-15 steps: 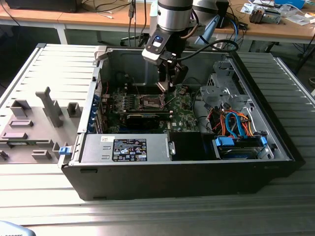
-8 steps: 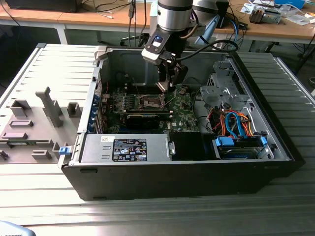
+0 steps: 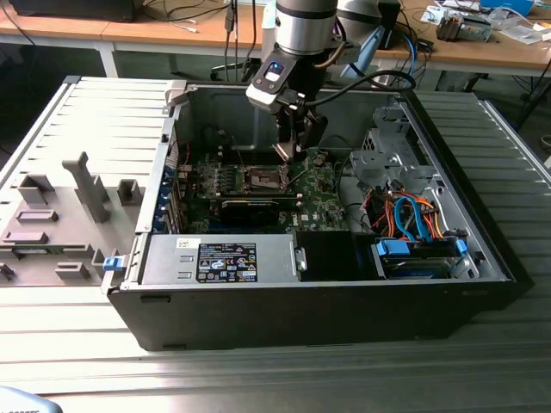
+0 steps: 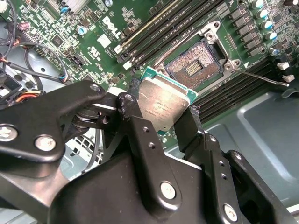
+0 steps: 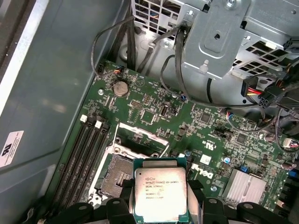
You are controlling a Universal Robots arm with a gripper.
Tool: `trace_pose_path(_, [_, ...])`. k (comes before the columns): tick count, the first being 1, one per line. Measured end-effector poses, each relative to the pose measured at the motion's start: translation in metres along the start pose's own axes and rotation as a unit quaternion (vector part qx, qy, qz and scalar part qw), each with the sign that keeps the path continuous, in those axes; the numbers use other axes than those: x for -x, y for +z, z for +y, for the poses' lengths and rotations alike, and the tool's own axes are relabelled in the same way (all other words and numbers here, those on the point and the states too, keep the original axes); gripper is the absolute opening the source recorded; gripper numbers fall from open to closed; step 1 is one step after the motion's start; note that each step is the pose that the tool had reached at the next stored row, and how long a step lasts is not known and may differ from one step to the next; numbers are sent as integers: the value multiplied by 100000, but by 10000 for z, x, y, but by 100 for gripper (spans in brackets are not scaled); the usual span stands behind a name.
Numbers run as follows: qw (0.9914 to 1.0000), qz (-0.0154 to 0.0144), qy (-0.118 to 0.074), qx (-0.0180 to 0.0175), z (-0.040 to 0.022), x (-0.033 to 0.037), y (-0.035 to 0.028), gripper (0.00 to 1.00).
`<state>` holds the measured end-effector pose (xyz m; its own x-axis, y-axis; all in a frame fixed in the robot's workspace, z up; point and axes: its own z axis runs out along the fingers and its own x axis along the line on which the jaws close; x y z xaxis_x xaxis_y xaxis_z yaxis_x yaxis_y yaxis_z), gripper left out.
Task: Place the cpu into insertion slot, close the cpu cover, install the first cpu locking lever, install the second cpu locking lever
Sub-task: 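Place the cpu into insertion slot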
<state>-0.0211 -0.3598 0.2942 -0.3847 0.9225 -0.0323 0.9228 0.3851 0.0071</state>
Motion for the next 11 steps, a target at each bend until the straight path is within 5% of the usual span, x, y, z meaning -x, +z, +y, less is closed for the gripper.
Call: trace_pose_path(11, [99988, -12, 1559, -49, 0, 0, 0, 54])
